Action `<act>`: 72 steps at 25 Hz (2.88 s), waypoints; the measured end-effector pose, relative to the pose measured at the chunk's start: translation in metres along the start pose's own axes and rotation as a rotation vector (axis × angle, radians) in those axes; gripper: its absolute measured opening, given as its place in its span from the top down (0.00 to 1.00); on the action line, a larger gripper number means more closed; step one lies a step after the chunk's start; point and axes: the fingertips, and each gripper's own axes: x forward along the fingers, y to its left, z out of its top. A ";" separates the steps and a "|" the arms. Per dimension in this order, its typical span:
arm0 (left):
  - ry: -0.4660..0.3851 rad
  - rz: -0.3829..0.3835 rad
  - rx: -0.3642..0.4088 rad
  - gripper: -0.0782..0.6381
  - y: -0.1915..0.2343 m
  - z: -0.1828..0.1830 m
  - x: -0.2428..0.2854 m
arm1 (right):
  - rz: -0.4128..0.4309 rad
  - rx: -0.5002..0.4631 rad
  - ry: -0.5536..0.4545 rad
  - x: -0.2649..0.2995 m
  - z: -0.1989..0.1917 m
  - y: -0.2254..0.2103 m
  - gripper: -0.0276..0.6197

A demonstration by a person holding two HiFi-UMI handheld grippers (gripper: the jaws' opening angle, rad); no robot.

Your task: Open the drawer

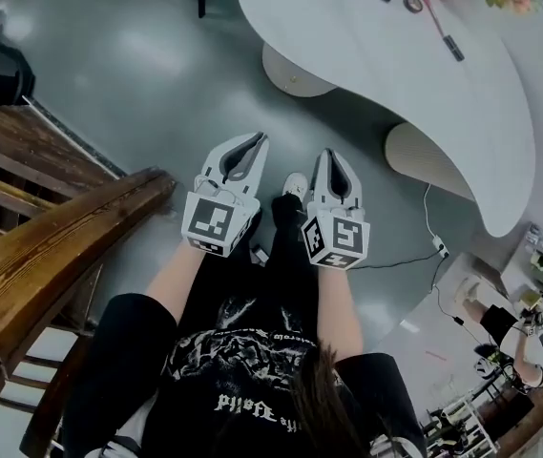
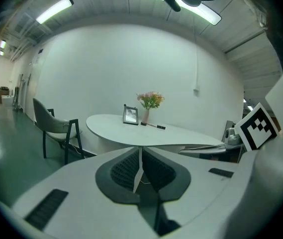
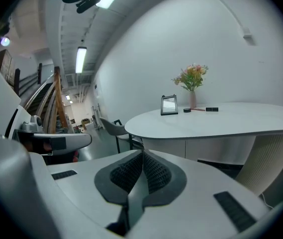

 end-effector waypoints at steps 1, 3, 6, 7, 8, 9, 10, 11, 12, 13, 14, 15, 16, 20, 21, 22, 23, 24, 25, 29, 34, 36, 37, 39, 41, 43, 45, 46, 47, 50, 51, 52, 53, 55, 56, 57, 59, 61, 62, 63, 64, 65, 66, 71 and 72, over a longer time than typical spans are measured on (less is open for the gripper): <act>-0.013 -0.003 0.004 0.85 0.001 -0.002 0.003 | -0.003 -0.001 0.000 0.002 -0.002 0.000 0.91; -0.023 -0.001 0.008 0.85 0.003 -0.006 0.007 | -0.002 -0.001 0.001 0.006 -0.007 0.000 0.91; -0.027 0.001 0.011 0.85 0.010 -0.015 0.013 | -0.013 -0.001 -0.004 0.016 -0.014 -0.002 0.91; -0.031 -0.001 0.013 0.85 0.012 -0.018 0.013 | -0.019 -0.001 -0.004 0.017 -0.018 -0.002 0.91; -0.034 -0.004 0.012 0.85 0.013 -0.022 0.013 | -0.024 -0.001 -0.003 0.018 -0.021 -0.002 0.91; -0.037 -0.008 0.007 0.85 0.014 -0.026 0.013 | -0.027 -0.004 -0.001 0.020 -0.024 -0.001 0.91; -0.037 -0.014 -0.002 0.85 0.015 -0.029 0.013 | -0.029 -0.009 0.001 0.022 -0.027 0.001 0.91; -0.035 -0.020 -0.007 0.85 0.017 -0.033 0.014 | -0.029 -0.017 0.001 0.025 -0.028 0.003 0.91; -0.033 -0.027 -0.006 0.85 0.020 -0.036 0.016 | -0.029 -0.025 0.000 0.029 -0.029 0.005 0.91; -0.032 -0.033 0.000 0.85 0.022 -0.038 0.020 | -0.030 -0.031 0.000 0.033 -0.030 0.006 0.91; -0.030 -0.038 0.007 0.85 0.023 -0.041 0.024 | -0.030 -0.036 0.002 0.037 -0.032 0.005 0.91; -0.026 -0.042 0.010 0.85 0.022 -0.045 0.029 | -0.030 -0.041 0.005 0.039 -0.033 0.002 0.91; -0.019 -0.045 0.010 0.85 0.020 -0.049 0.035 | -0.030 -0.047 0.008 0.042 -0.035 -0.001 0.91; -0.003 -0.056 0.014 0.85 0.019 -0.064 0.063 | -0.027 -0.064 0.008 0.055 -0.038 -0.018 0.91; -0.004 -0.055 0.011 0.85 0.019 -0.067 0.067 | -0.027 -0.066 0.009 0.058 -0.039 -0.021 0.91; -0.004 -0.052 0.007 0.85 0.020 -0.070 0.072 | -0.029 -0.067 0.011 0.061 -0.041 -0.024 0.91; -0.002 -0.049 0.004 0.85 0.021 -0.074 0.076 | -0.031 -0.068 0.014 0.065 -0.044 -0.028 0.91; 0.002 -0.048 0.001 0.85 0.022 -0.078 0.081 | -0.034 -0.070 0.016 0.069 -0.047 -0.032 0.91; 0.009 -0.049 -0.002 0.85 0.022 -0.083 0.086 | -0.035 -0.073 0.018 0.073 -0.049 -0.035 0.91; 0.041 -0.057 -0.024 0.85 0.027 -0.103 0.107 | -0.024 -0.100 0.028 0.086 -0.057 -0.037 0.91; 0.084 -0.039 -0.003 0.85 0.035 -0.121 0.126 | 0.010 -0.075 0.033 0.100 -0.072 -0.038 0.91; 0.087 -0.034 -0.004 0.85 0.037 -0.127 0.133 | 0.010 -0.065 0.038 0.104 -0.078 -0.040 0.91; 0.088 -0.032 -0.008 0.85 0.038 -0.130 0.137 | 0.008 -0.064 0.040 0.106 -0.081 -0.042 0.91; 0.090 -0.033 -0.014 0.84 0.040 -0.136 0.143 | 0.003 -0.061 0.042 0.111 -0.087 -0.044 0.91; 0.098 -0.043 -0.012 0.77 0.041 -0.143 0.150 | -0.002 -0.056 0.043 0.116 -0.091 -0.047 0.91; 0.111 -0.050 -0.006 0.73 0.041 -0.151 0.159 | -0.013 -0.051 0.041 0.120 -0.095 -0.053 0.91; 0.120 -0.048 -0.002 0.71 0.043 -0.158 0.166 | -0.026 -0.042 0.042 0.124 -0.099 -0.058 0.91; 0.122 -0.044 0.000 0.70 0.044 -0.161 0.169 | -0.031 -0.038 0.044 0.125 -0.101 -0.059 0.91; 0.123 -0.040 0.003 0.69 0.047 -0.163 0.172 | -0.033 -0.033 0.045 0.127 -0.103 -0.060 0.91; 0.116 -0.023 0.007 0.66 0.055 -0.165 0.185 | -0.036 -0.022 0.048 0.132 -0.106 -0.060 0.91; 0.113 -0.019 0.008 0.66 0.057 -0.165 0.191 | -0.036 -0.021 0.050 0.133 -0.107 -0.061 0.91; 0.110 -0.015 0.012 0.66 0.059 -0.165 0.196 | -0.036 -0.021 0.053 0.135 -0.107 -0.062 0.91; 0.108 -0.012 0.017 0.66 0.061 -0.165 0.202 | -0.034 -0.024 0.057 0.136 -0.108 -0.063 0.91; 0.105 -0.002 0.029 0.65 0.064 -0.167 0.211 | -0.030 -0.027 0.063 0.138 -0.111 -0.062 0.91; 0.105 0.005 0.036 0.65 0.067 -0.168 0.216 | -0.027 -0.029 0.065 0.139 -0.112 -0.061 0.91; 0.104 0.012 0.044 0.64 0.069 -0.169 0.220 | -0.024 -0.031 0.066 0.140 -0.113 -0.060 0.91; 0.104 0.022 0.056 0.64 0.072 -0.170 0.229 | -0.018 -0.034 0.063 0.143 -0.113 -0.059 0.91; 0.111 0.022 0.060 0.64 0.073 -0.174 0.237 | -0.013 -0.033 0.061 0.146 -0.114 -0.059 0.91; 0.115 0.020 0.059 0.64 0.072 -0.177 0.241 | -0.011 -0.034 0.061 0.147 -0.114 -0.059 0.91; 0.116 0.019 0.056 0.63 0.071 -0.180 0.245 | -0.009 -0.035 0.062 0.148 -0.115 -0.060 0.91; 0.117 0.019 0.057 0.63 0.070 -0.182 0.249 | -0.009 -0.035 0.063 0.149 -0.116 -0.061 0.91; 0.118 0.020 0.063 0.63 0.070 -0.183 0.254 | -0.009 -0.034 0.063 0.150 -0.116 -0.062 0.91; 0.120 0.020 0.075 0.63 0.070 -0.184 0.258 | -0.008 -0.032 0.063 0.150 -0.117 -0.063 0.91; 0.134 0.021 0.125 0.63 0.068 -0.187 0.278 | 0.020 -0.045 0.088 0.150 -0.123 -0.068 0.91; 0.131 0.029 0.119 0.63 0.070 -0.187 0.280 | 0.028 -0.055 0.093 0.150 -0.124 -0.069 0.91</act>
